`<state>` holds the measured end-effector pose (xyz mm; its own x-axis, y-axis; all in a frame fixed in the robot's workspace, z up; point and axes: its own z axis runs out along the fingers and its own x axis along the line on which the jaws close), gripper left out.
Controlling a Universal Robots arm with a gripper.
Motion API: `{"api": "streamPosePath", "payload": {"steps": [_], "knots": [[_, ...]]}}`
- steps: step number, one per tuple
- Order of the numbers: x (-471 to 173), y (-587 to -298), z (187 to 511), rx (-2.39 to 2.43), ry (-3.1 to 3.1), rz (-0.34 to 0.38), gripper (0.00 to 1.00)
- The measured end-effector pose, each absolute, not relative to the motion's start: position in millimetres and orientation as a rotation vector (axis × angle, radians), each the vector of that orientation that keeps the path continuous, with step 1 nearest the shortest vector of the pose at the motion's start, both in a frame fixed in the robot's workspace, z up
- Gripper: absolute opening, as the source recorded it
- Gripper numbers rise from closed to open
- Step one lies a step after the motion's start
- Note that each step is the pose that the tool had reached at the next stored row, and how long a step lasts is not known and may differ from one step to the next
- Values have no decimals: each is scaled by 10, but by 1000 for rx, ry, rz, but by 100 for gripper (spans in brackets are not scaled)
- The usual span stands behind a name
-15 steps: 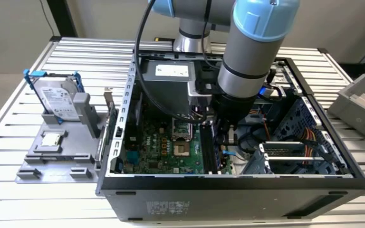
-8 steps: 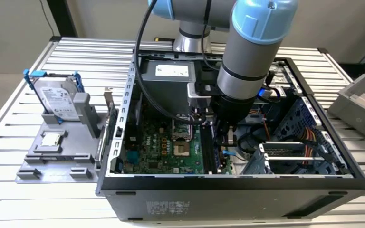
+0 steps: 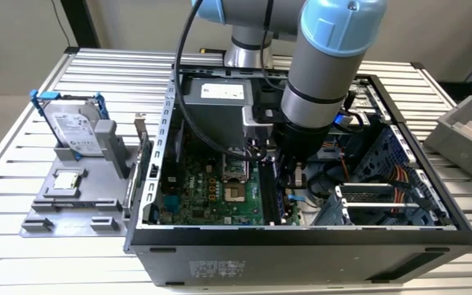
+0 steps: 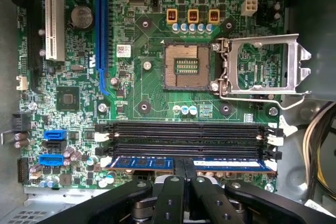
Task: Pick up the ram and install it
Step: 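Press down the ram until it locks into place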
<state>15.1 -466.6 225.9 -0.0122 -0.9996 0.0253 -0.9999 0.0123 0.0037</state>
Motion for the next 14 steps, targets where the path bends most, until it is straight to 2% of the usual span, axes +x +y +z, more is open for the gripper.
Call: {"api": "streamPosePath", "payload": {"steps": [14], "knots": [[151, -4669, 2531, 2190, -2216, 19, 0]]}}
